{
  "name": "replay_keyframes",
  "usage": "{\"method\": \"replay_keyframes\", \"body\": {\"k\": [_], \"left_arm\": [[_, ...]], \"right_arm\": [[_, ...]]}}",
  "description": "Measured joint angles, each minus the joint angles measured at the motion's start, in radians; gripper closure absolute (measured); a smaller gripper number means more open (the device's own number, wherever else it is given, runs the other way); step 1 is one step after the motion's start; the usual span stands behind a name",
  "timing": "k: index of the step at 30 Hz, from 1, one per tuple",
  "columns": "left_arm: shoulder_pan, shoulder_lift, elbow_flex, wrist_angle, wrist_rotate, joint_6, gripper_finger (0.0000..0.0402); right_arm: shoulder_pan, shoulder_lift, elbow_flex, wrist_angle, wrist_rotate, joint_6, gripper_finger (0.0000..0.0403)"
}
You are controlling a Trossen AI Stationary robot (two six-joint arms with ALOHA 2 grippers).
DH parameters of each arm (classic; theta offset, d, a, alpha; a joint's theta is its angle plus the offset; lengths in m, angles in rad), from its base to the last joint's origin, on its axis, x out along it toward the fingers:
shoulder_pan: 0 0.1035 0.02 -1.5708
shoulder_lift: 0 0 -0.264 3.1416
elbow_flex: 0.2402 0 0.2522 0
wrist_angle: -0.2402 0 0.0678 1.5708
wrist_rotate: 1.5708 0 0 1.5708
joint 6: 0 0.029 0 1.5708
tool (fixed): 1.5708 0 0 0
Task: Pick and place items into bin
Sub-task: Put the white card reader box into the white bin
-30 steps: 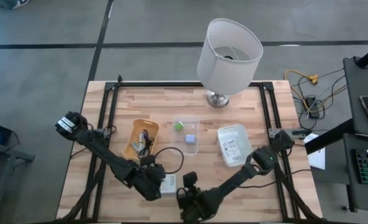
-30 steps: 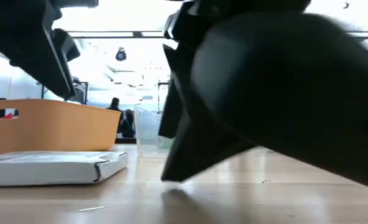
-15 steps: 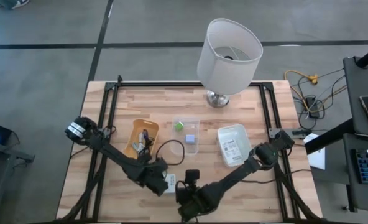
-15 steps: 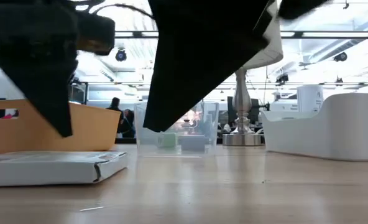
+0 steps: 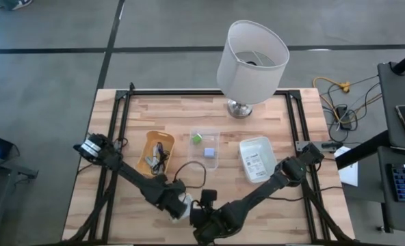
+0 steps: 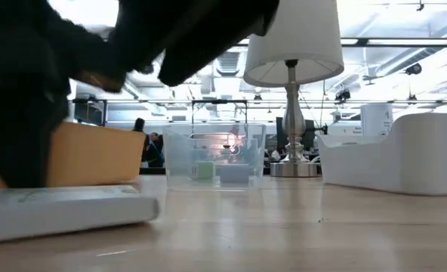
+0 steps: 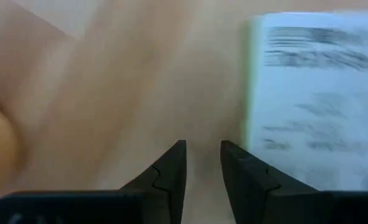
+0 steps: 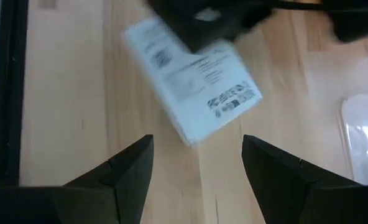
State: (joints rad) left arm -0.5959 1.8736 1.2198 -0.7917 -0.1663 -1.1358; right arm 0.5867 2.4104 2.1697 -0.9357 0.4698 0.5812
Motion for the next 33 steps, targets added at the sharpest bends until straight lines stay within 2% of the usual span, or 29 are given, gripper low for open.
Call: {"method": "replay_keyframes", "body": {"k": [7, 12, 15, 20, 24, 29, 33], "left_arm": [[-0.062, -0.01, 0.058, 0.002, 0.035, -0.038, 0.0318], [-0.136, -0.02, 0.055, 0.005, -0.02, -0.085, 0.0318], [-0.175, -0.021, 0.051, 0.038, -0.061, -0.088, 0.0318], [-0.208, -0.021, 0.035, 0.132, -0.142, -0.048, 0.0318], [-0.24, -0.022, 0.019, 0.144, -0.189, -0.037, 0.0318], [-0.299, -0.024, -0.006, 0.14, -0.22, -0.128, 0.0318], [-0.316, -0.024, -0.051, 0.212, -0.235, -0.168, 0.0318]], "right_arm": [[0.009, -0.001, -0.007, -0.003, -0.022, -0.043, 0.0172], [0.04, -0.001, -0.067, -0.002, -0.044, -0.115, 0.0172], [0.039, -0.001, -0.083, 0.0, -0.106, -0.018, 0.0172], [0.023, -0.001, -0.085, 0.094, -0.115, 0.118, 0.0172], [0.006, -0.001, -0.088, 0.194, -0.17, 0.151, 0.0172], [-0.006, -0.001, -0.108, 0.215, -0.179, 0.183, 0.0172], [-0.006, -0.001, -0.127, 0.215, -0.178, 0.186, 0.0172]]}}
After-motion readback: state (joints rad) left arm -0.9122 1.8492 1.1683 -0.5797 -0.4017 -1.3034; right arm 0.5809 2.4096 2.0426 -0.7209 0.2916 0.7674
